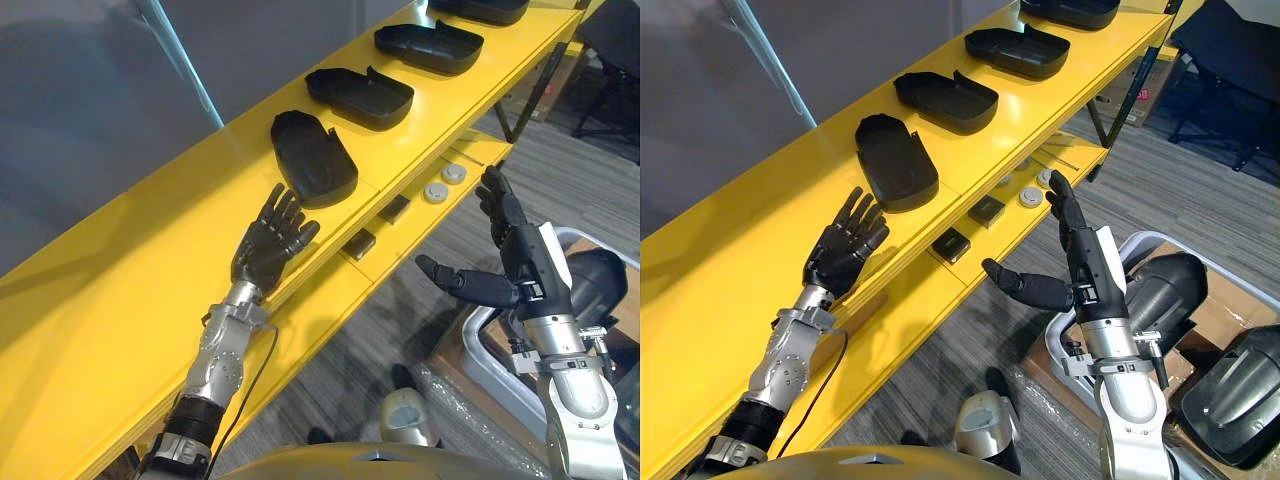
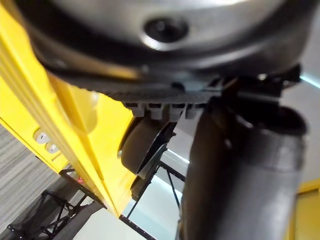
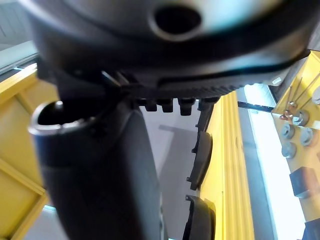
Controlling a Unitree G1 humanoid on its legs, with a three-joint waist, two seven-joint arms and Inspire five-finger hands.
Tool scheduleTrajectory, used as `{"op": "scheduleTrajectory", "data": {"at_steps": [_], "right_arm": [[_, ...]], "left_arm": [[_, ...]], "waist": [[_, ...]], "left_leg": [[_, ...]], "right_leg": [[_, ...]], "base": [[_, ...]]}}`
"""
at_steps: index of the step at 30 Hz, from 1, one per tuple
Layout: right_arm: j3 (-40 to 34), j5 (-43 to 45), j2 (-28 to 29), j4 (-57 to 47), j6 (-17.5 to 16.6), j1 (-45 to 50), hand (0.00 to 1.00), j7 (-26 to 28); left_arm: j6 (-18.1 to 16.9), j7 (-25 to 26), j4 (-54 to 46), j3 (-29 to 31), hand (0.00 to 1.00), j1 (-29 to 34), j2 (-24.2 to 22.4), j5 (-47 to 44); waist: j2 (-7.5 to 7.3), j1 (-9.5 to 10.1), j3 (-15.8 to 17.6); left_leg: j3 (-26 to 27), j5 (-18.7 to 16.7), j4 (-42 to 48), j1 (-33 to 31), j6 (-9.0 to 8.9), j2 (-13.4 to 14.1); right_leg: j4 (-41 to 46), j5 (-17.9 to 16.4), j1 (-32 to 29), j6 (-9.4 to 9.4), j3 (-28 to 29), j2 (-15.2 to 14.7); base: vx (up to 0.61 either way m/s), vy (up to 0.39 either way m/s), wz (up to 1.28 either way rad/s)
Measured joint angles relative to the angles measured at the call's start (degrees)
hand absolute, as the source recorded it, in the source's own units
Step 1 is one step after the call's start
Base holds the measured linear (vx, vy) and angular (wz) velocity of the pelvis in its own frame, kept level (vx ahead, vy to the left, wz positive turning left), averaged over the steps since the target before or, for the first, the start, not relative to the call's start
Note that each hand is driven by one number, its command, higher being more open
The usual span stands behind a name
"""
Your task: Walk over and take three plastic housings, then place them on the shelf
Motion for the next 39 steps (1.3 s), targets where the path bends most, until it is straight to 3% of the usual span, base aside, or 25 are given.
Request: {"op": "scheduleTrajectory", "data": {"at_steps": [3,7,9,11,13,16,19,23,27,31,33,35,39], "right_arm": [[0.01,-0.03,0.01,-0.18,-0.02,1.35,1.0,0.2],[-0.01,-0.1,0.02,-0.31,-0.03,1.58,1.0,0.07],[-0.12,-0.11,0.56,-0.58,-0.23,2.37,1.0,-0.97],[-0.14,-0.63,1.53,-0.58,-0.52,3.84,1.0,-3.37],[-0.12,-2.15,2.59,-0.58,-0.55,3.98,1.0,-5.06],[-0.12,-2.4,3.5,-0.58,-1.93,3.75,1.0,-8.58],[-0.19,-2.32,3.62,-0.59,-2.74,3.34,1.0,-10.77],[-1.22,-2.42,4.69,-0.59,-2.84,3.2,1.0,-12.79],[-2.79,-3.68,5.24,-0.58,-2.84,3.07,1.0,-13.72],[-6.19,-7.46,4.77,-0.45,-2.83,0.94,1.0,-11.18],[-7.36,-9.56,2.14,0.37,-2.82,-1.4,1.0,-9.68],[-7.2,-12.02,-4.0,3.99,-2.55,-6.38,1.0,-7.49],[-6.18,-13.2,-10.01,8.09,-1.27,-11.97,1.0,-4.56]], "left_arm": [[-2.27,9.02,-0.02,1.58,1.0,0.31,-1.28,4.69],[-2.79,20.79,-0.99,5.84,1.0,1.54,-1.83,14.33],[-2.8,26.65,-5.48,9.16,1.0,4.96,-2.66,18.7],[-2.99,32.4,-13.09,11.45,1.0,8.8,-3.68,25.08],[-3.72,34.47,-19.07,12.13,1.0,11.52,-3.9,27.2],[-6.78,34.1,-27.92,12.36,1.0,15.13,-4.68,29.1],[-9.88,30.96,-33.34,12.78,1.0,16.85,-5.26,29.2],[-11.13,22.93,-36.88,13.0,1.0,17.73,-5.31,27.39],[-10.85,18.43,-37.08,12.97,1.0,18.28,-5.32,26.11],[-8.59,13.27,-37.1,13.11,1.0,18.48,-5.3,24.45],[-7.24,10.72,-37.1,13.13,1.0,18.62,-5.21,24.13],[-5.44,7.76,-37.1,13.13,1.0,18.82,-4.92,23.88],[-3.96,4.76,-37.1,13.13,1.0,19.58,-4.12,23.64]], "waist": [[0.02,0.07,-0.17],[-0.03,0.17,-0.17],[-0.26,0.25,-0.16],[-0.75,1.73,-0.2],[-1.12,2.74,-0.22],[-1.43,4.6,-0.31],[-1.73,5.29,-0.43],[-1.75,6.33,-0.59],[-2.03,6.54,-0.97],[-3.66,7.4,-2.52],[-4.66,8.2,-3.21],[-5.78,9.64,-4.59],[-6.45,11.07,-5.57]], "left_leg": [[-0.12,-0.12,-0.02,0.2,-0.17,0.12],[-0.81,-0.05,-0.04,0.13,-0.41,0.2],[-1.92,0.27,-0.1,-0.11,-0.42,0.36],[-3.22,0.67,-0.1,-0.78,-0.55,0.64],[-4.11,1.0,-0.29,-0.86,-0.65,0.8],[-5.51,1.24,-0.35,-0.89,-0.48,0.86],[-6.51,1.23,-0.25,-0.85,-0.49,0.82],[-7.75,1.22,-0.18,-0.79,-0.49,0.89],[-8.4,1.25,-0.15,-0.76,-0.46,0.95],[-9.69,1.22,0.02,-0.57,-0.48,1.17],[-10.48,1.2,-0.07,-0.59,-0.51,1.18],[-11.5,1.4,-0.68,-0.68,-0.78,1.08],[-12.93,2.31,-2.25,-0.75,-0.44,0.74]], "right_leg": [[0.67,-0.27,0.02,-0.12,-0.01,0.13],[0.68,-0.3,0.15,-0.07,-0.42,0.14],[0.66,-0.37,0.42,-0.11,-1.34,0.14],[0.64,-0.47,0.52,-0.36,-2.75,0.16],[0.56,-0.45,1.0,-0.48,-3.88,0.16],[0.34,-0.58,1.75,-0.69,-5.19,0.04],[-0.56,-0.58,2.98,-0.69,-6.45,-0.21],[-1.51,-0.57,4.12,-0.71,-7.91,-0.31],[-2.24,-0.55,4.94,-0.75,-9.01,-0.35],[-3.17,-0.53,6.5,-0.76,-10.72,-0.32],[-3.44,-0.53,7.14,-0.75,-11.64,-0.37],[-3.5,-0.56,7.28,-0.73,-12.46,-0.46],[-3.54,-0.68,7.49,-0.72,-14.19,-0.75]], "base": [[-0.04,-0.031,0.0],[-0.04,-0.039,0.05],[-0.01,-0.043,0.23],[0.0,-0.051,0.32],[0.01,-0.051,0.3],[0.01,-0.026,0.21],[0.01,-0.012,0.21],[0.0,-0.018,0.14],[0.01,-0.017,0.11],[0.02,-0.019,0.16],[0.0,-0.02,0.23],[-0.01,-0.017,0.19],[-0.01,-0.011,0.25]]}}
